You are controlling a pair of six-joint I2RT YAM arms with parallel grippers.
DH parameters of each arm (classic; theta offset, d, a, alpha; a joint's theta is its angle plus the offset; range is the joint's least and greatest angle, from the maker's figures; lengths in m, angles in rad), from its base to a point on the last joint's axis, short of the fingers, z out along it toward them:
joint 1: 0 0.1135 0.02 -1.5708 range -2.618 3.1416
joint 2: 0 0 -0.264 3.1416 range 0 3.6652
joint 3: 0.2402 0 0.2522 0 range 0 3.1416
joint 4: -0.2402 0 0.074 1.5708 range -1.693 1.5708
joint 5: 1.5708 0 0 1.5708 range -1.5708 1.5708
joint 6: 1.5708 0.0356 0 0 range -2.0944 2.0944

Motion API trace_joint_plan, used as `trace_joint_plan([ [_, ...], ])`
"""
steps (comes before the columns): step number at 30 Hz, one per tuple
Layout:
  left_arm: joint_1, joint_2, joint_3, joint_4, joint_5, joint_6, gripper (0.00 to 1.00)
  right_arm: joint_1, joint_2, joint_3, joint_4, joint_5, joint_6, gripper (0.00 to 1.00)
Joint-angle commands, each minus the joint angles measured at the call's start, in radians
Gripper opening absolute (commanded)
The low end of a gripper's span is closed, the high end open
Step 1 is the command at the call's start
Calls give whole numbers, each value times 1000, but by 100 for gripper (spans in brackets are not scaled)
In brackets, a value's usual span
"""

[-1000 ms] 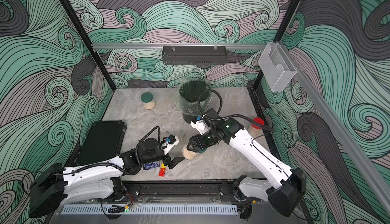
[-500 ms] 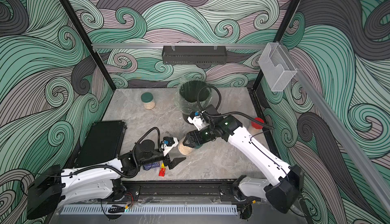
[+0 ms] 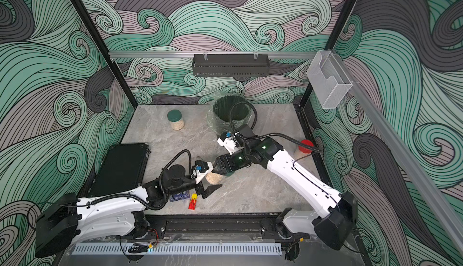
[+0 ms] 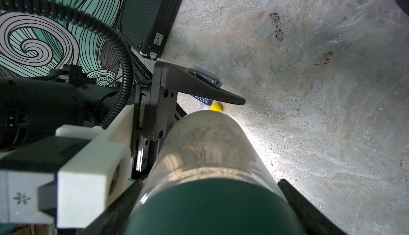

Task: Empty expired oatmeal from jars
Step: Pick up the jar from the center of the board.

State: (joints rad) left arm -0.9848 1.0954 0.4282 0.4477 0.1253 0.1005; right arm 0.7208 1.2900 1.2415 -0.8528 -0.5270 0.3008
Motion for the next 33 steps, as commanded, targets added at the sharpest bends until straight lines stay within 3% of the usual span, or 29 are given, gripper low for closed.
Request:
trace_joint_plan([
  [1,-7,-19,37,60,-18,25,99,8,-15,6,79,-63,28,54],
  [14,-7,-31,30,108,34,58,97,9,12,4,75,-119,9,54],
  [19,-6,-29,33,90,40,62,91,8,14,11,74,-134,6,55],
  [22,-6,-32,42,67,42,70,82,8,8,10,75,-135,7,56],
  [25,-7,-35,59,33,40,83,69,7,2,9,72,-132,8,65],
  [27,-8,-35,72,13,33,96,59,6,-6,10,60,-116,6,81],
  [29,-7,-37,84,-12,27,108,56,0,-13,17,21,-75,0,96],
  [33,-6,-50,76,-1,16,114,55,-24,-27,34,-65,-46,-2,99],
])
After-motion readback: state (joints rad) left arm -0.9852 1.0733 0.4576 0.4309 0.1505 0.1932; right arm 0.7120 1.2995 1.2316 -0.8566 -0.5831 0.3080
